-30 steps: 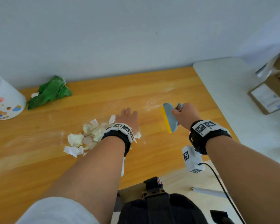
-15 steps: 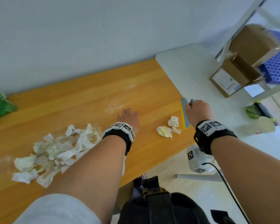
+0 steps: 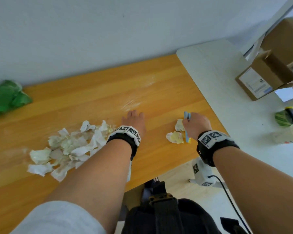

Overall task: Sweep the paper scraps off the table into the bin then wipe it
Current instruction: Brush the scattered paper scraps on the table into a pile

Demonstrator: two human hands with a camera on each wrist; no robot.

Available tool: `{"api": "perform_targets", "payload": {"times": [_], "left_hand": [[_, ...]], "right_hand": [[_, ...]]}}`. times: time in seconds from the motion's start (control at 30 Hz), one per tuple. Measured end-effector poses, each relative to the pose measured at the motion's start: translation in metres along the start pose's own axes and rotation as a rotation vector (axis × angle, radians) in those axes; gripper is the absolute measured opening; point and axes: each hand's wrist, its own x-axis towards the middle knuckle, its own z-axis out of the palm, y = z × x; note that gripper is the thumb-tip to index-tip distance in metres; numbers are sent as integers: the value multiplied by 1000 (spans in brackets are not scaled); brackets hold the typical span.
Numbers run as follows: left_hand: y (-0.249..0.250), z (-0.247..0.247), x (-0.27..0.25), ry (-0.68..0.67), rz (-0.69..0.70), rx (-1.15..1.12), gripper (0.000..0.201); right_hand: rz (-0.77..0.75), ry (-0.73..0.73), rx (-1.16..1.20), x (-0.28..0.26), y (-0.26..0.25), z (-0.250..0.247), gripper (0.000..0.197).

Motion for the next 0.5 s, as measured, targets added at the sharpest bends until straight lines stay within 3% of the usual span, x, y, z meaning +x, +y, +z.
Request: {"api": "perform_targets", "payload": {"times": [0.27,0.5], "left_hand": [[-57,1,-24,79,-50,-41,48],[-105,-1,-53,125,-111,-60,44]], "right_hand": [[-90,-112,143,-19,-63,14,28],[-206,-136,296,-45,-120,29,43]]}}
